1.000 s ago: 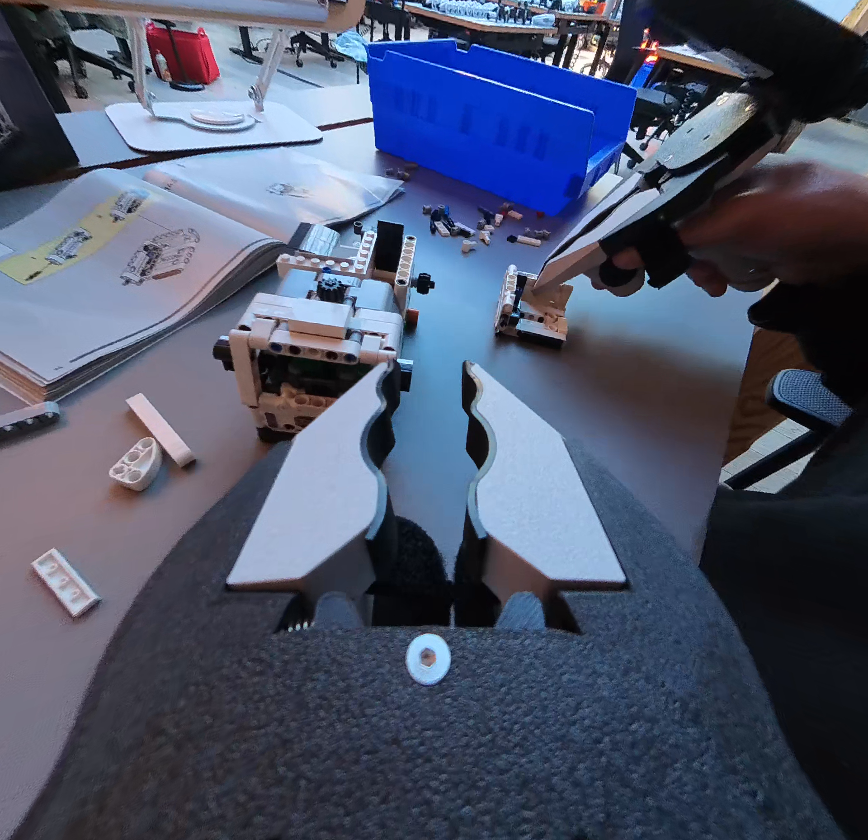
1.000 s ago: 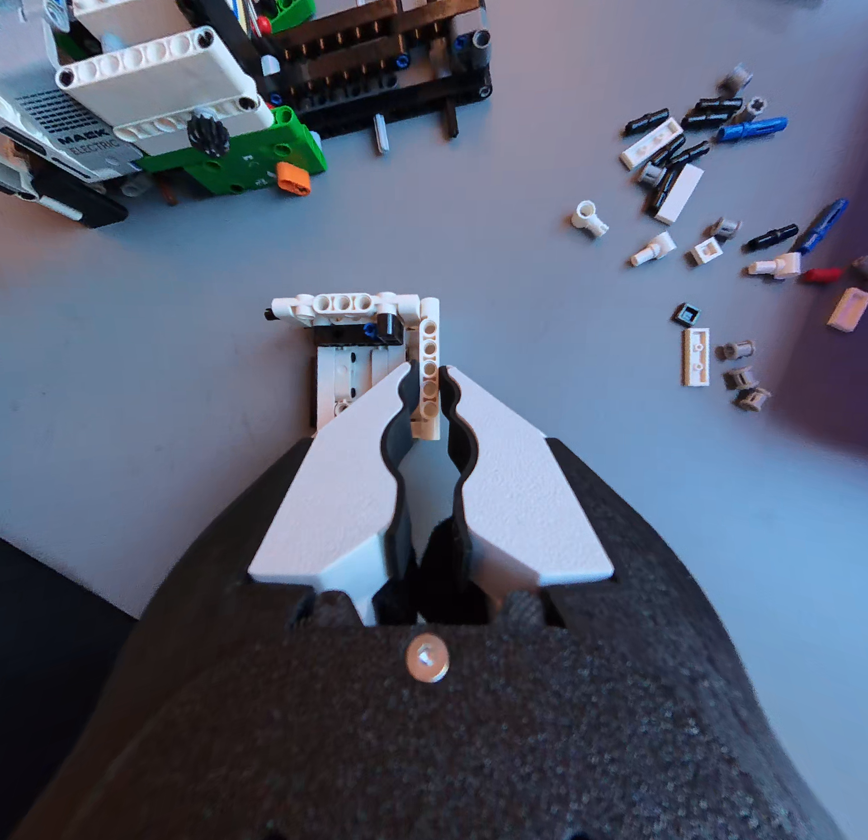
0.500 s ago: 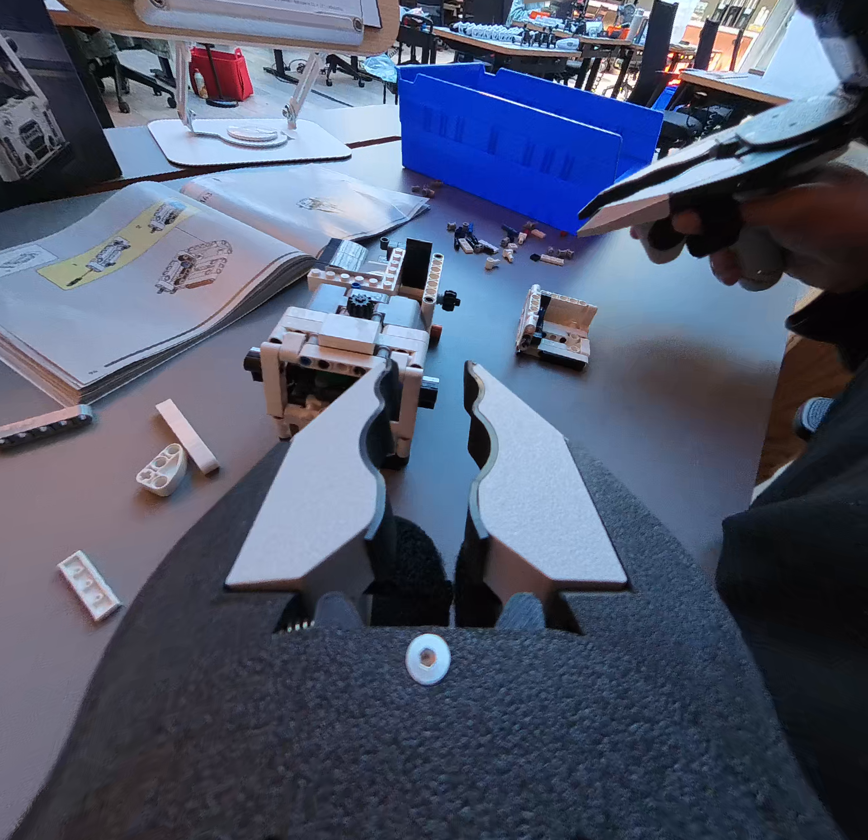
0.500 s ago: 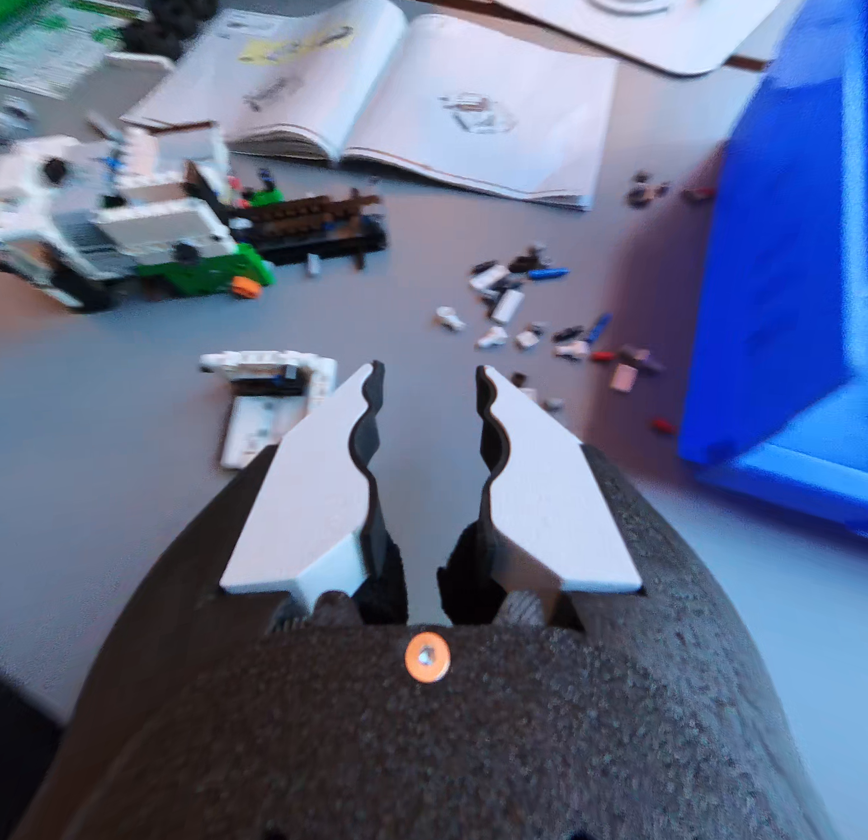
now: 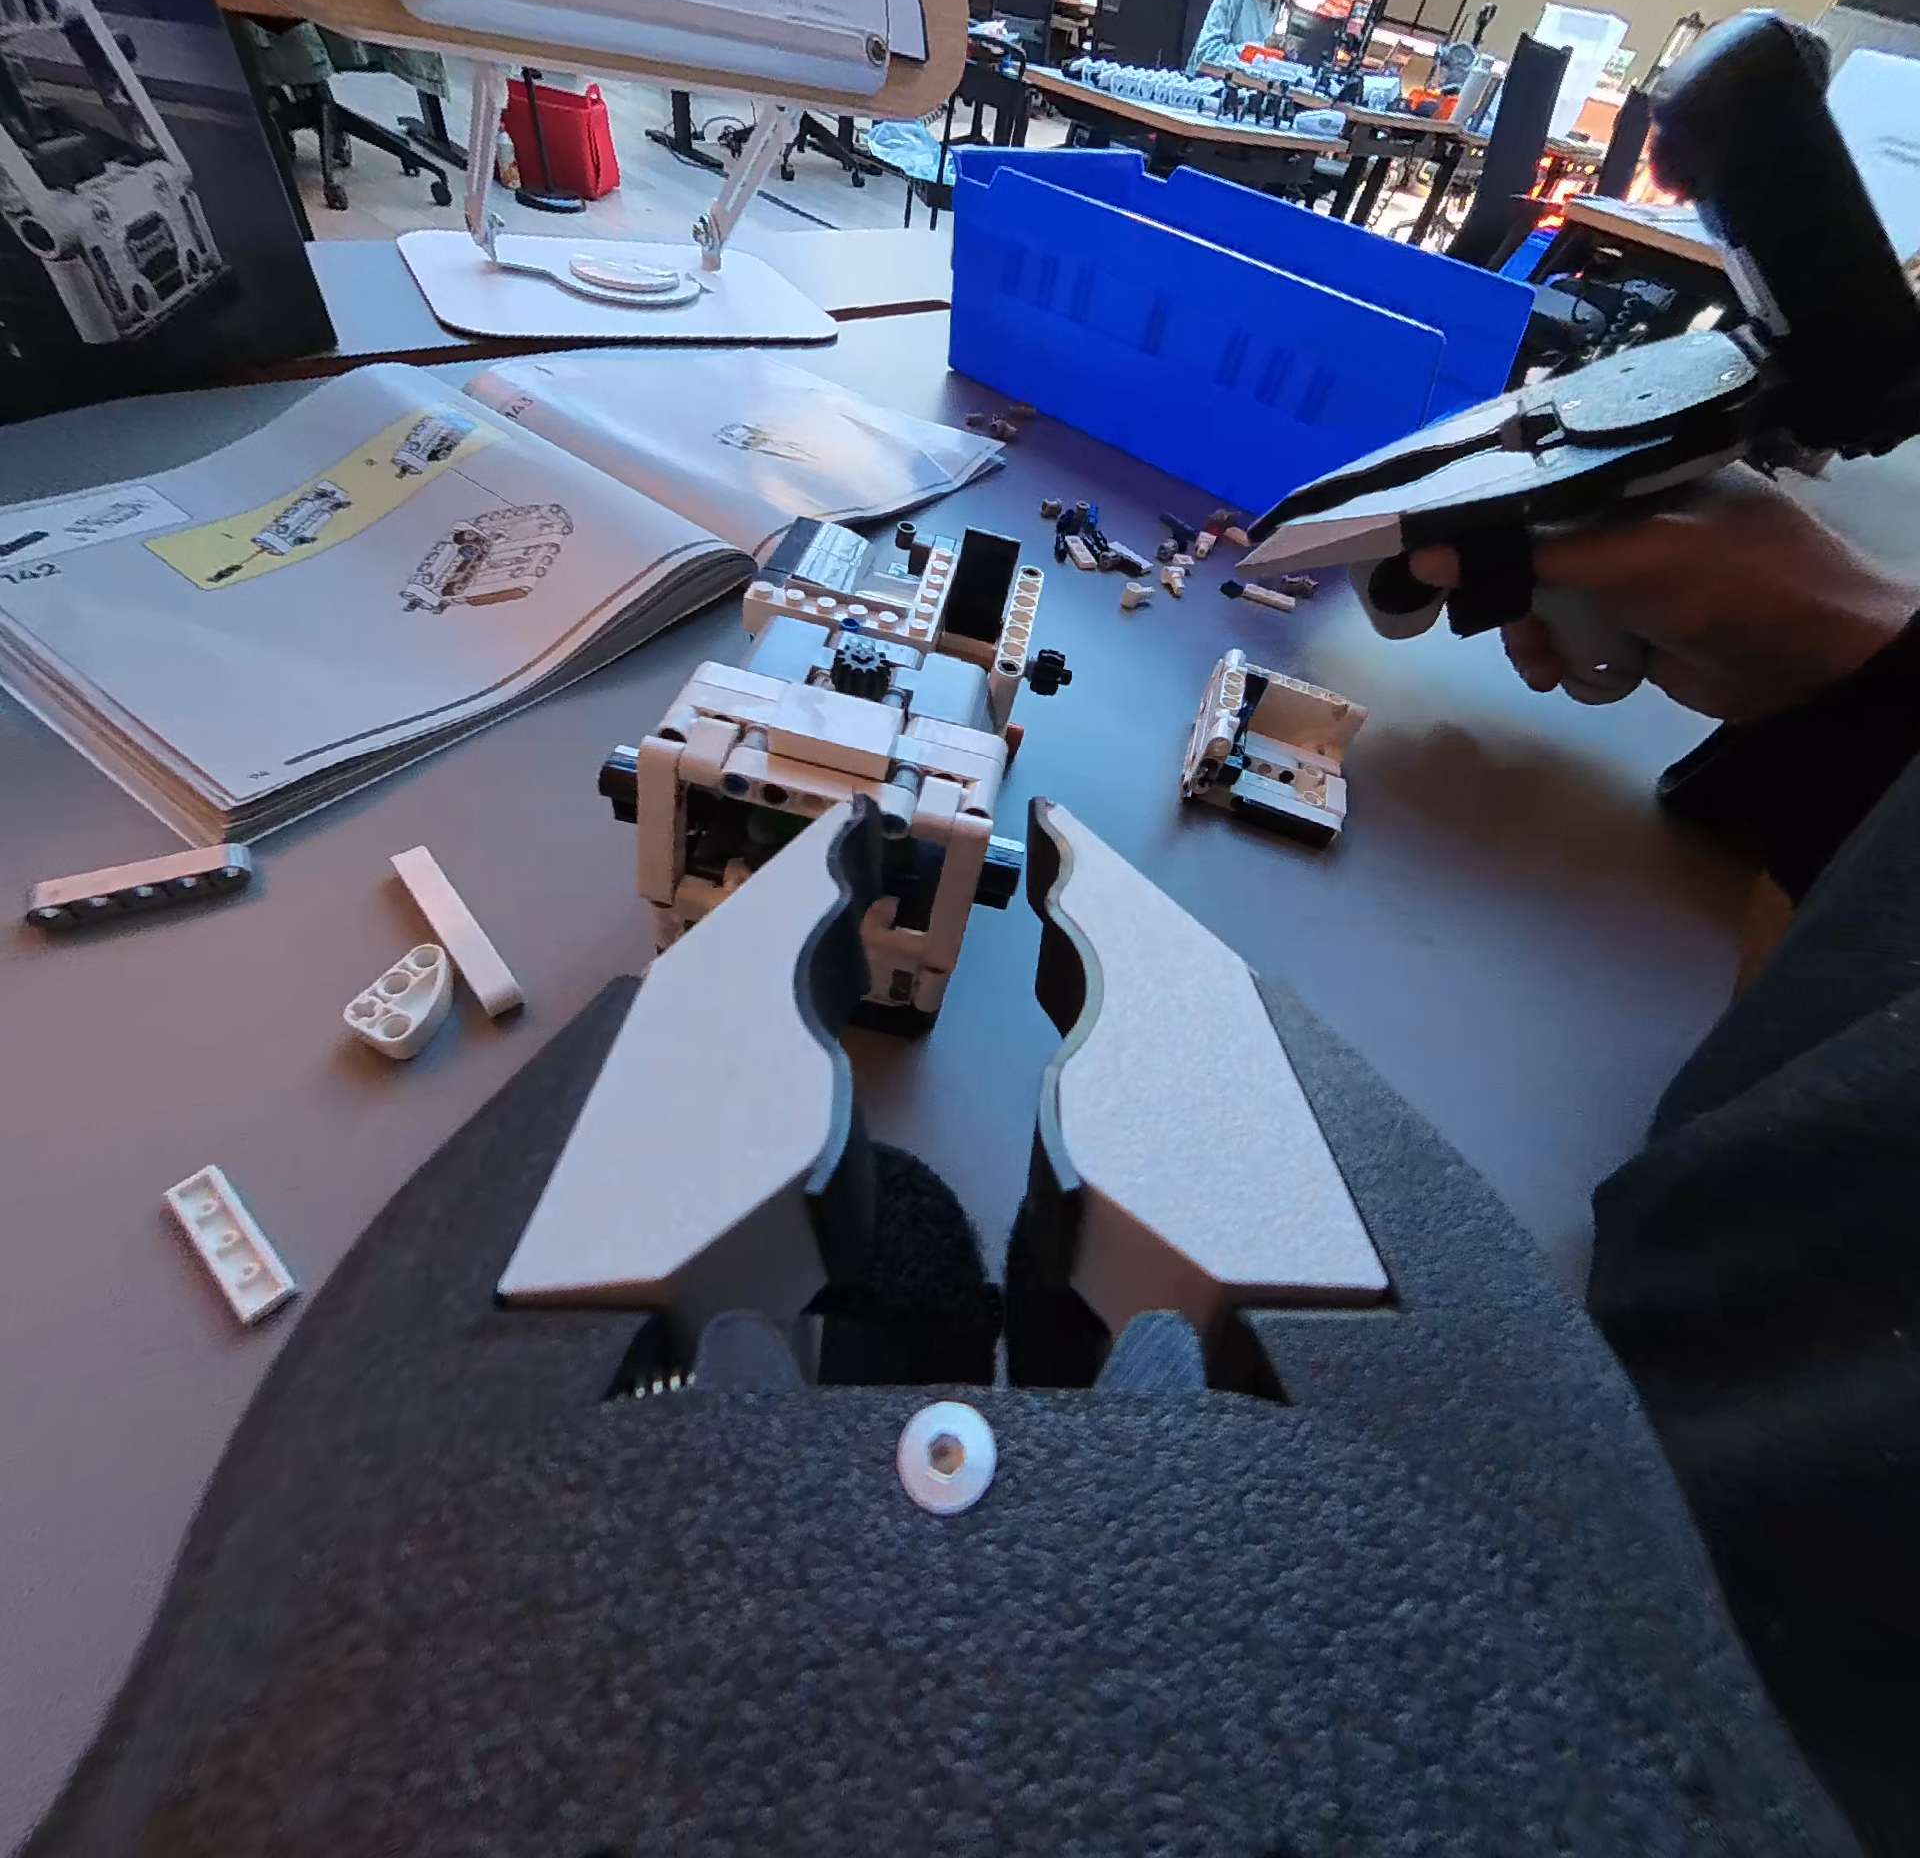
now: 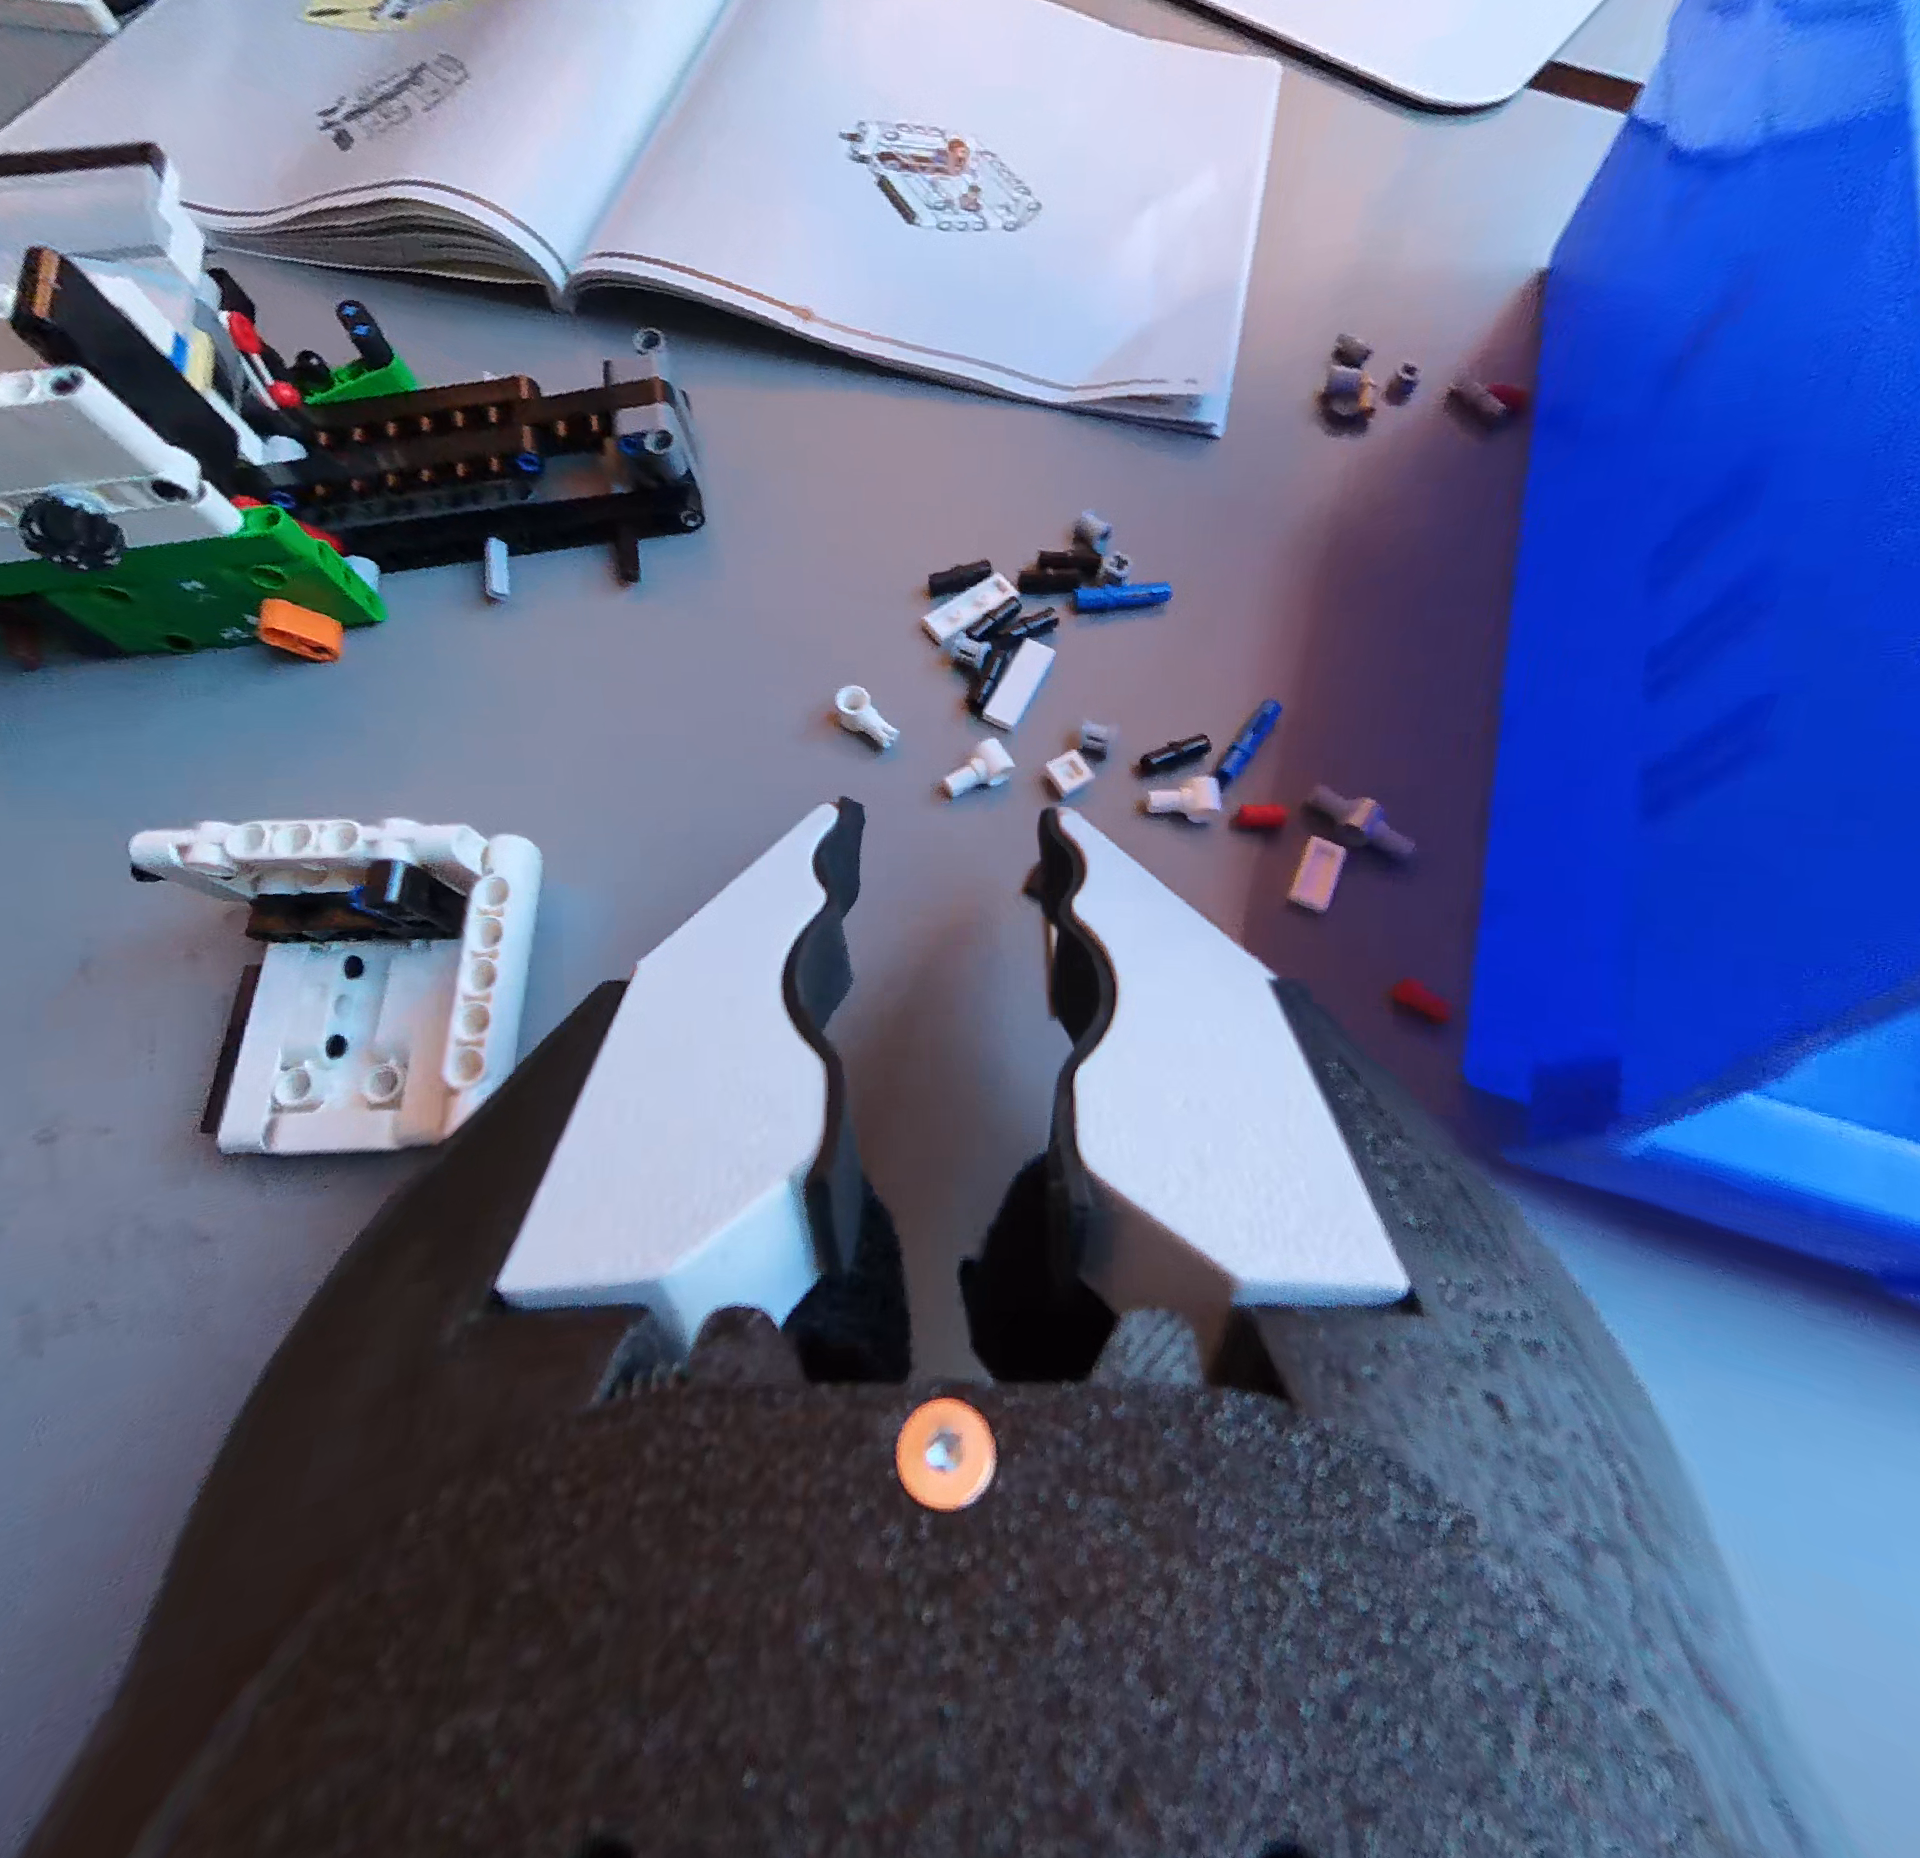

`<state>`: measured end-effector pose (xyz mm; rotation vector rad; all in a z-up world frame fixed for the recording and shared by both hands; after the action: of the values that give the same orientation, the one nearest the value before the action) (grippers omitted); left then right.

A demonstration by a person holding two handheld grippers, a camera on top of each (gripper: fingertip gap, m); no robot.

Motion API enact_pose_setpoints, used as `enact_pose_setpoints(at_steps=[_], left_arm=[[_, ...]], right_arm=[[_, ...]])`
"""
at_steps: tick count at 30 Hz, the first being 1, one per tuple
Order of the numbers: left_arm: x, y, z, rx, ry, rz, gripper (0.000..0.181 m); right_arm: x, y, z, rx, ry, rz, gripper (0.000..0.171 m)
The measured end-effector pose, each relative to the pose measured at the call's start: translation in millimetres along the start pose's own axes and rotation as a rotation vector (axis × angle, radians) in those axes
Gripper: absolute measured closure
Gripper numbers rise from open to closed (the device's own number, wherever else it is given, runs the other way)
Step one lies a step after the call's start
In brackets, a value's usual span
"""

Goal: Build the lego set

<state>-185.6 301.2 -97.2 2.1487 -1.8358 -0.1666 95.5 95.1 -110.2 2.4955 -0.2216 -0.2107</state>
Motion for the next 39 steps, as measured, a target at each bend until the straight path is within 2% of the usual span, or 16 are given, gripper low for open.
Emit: enact_pose_setpoints(at_steps=[4,11,15,19,22,28,31,36,39], left_arm=[[-1,-1,0,-0.013,0.01,-0.004,0.155],[1,-3,1,-0.029,-0.002,0.014,0.156],[1,-2,1,-0.024,0.002,0.031,0.157],[1,0,1,-0.013,0.014,0.067,0.157],[1,1,0,-0.006,0.028,0.109,0.157],[0,6,-1,0.032,0.065,0.189,0.157],[0,9,-2,0.054,0.08,0.215,0.157],[-4,12,-3,0.079,0.113,0.224,0.157],[-3,11,-3,0.069,0.102,0.221,0.157]], right_arm=[[2,-4,2,-0.031,0.016,0.033,0.141],[39,4,-1,0.046,-0.138,0.357,0.137],[48,-6,-2,0.087,-0.247,0.39,0.143],[48,-13,-2,0.081,-0.304,0.474,0.134],[47,-14,0,0.075,-0.359,0.46,0.127],[52,-17,0,0.032,-0.377,0.562,0.138],[54,-22,-1,0.003,-0.374,0.585,0.136],[57,-25,-1,-0.015,-0.401,0.554,0.14],[57,-26,-1,-0.009,-0.406,0.521,0.147]])
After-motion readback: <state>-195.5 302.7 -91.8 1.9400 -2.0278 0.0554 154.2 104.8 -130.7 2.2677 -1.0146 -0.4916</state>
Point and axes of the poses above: each gripper's, where its closed fingertips meet, y back along the fingers, z out of its underside, x = y × z across the jaws, the point moved 9 cm from there along y, back along the fingers, and after that the axes turned 12 degrees about -z, right-handed, at the moved point
